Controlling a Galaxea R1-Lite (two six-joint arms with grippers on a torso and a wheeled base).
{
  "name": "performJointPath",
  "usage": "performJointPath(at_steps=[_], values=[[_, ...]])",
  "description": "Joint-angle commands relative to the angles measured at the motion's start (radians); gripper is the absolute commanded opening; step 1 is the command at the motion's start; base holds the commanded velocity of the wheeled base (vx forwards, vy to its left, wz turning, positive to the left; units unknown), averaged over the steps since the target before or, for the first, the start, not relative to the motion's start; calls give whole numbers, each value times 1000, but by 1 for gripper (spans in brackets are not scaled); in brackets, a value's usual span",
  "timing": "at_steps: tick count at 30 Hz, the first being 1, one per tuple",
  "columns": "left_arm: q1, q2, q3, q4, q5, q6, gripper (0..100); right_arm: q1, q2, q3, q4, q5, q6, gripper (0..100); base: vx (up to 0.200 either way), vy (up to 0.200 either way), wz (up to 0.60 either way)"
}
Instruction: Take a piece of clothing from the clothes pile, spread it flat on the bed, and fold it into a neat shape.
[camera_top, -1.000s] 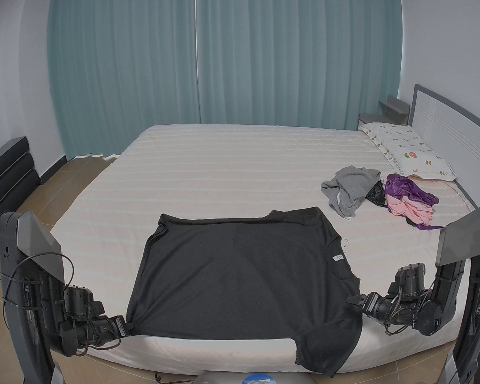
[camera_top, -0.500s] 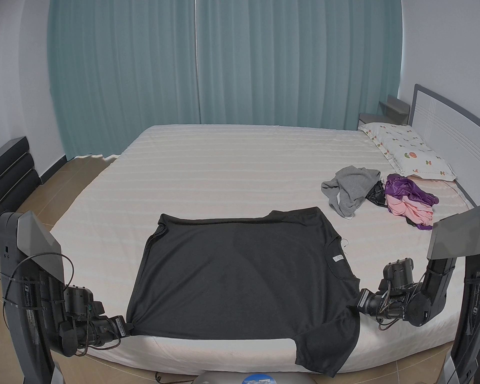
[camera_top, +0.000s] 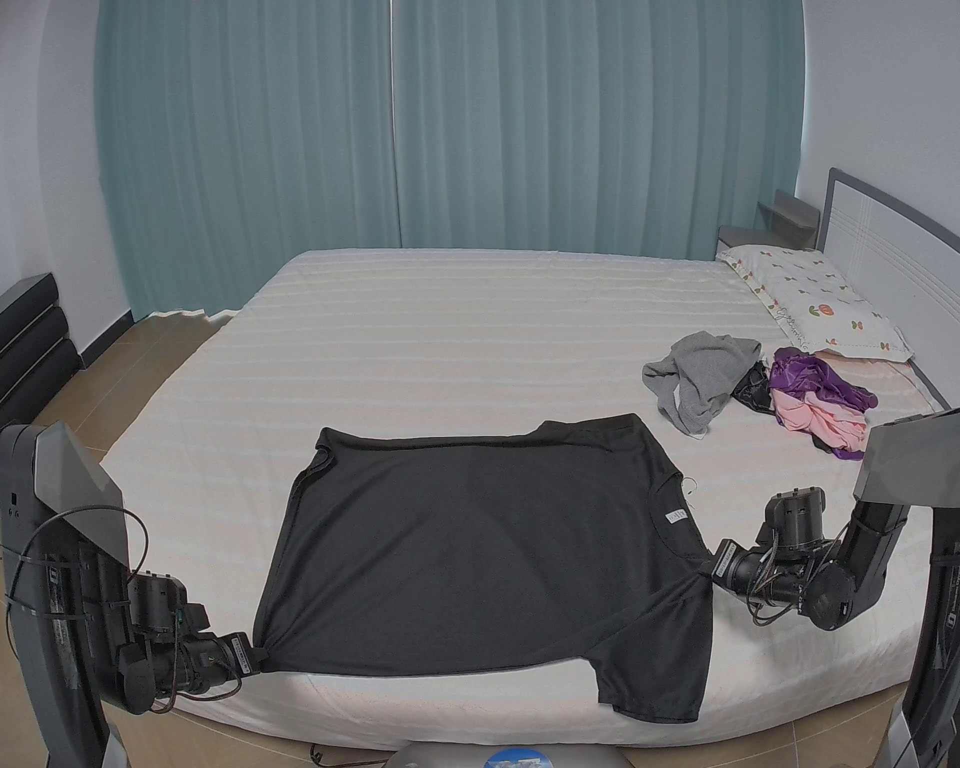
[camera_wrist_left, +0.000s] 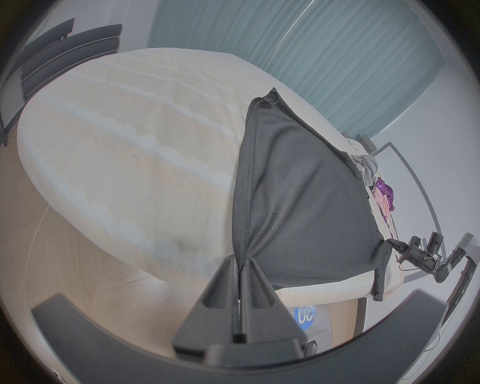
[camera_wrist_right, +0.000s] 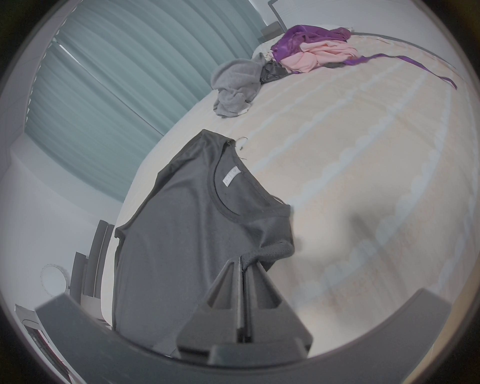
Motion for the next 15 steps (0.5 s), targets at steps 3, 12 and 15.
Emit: performJointPath(at_steps=[3, 12, 15], values=[[1, 0, 0, 0, 1, 0, 0, 3, 9, -63, 2, 1, -8, 0, 0, 0, 0], [-1, 1, 0, 0, 1, -2, 0, 6, 12, -75, 47, 11, -65, 100, 0, 0, 0], [-1, 1, 0, 0, 0, -2, 0, 3, -28, -42, 47, 15, -71, 100, 0, 0, 0]])
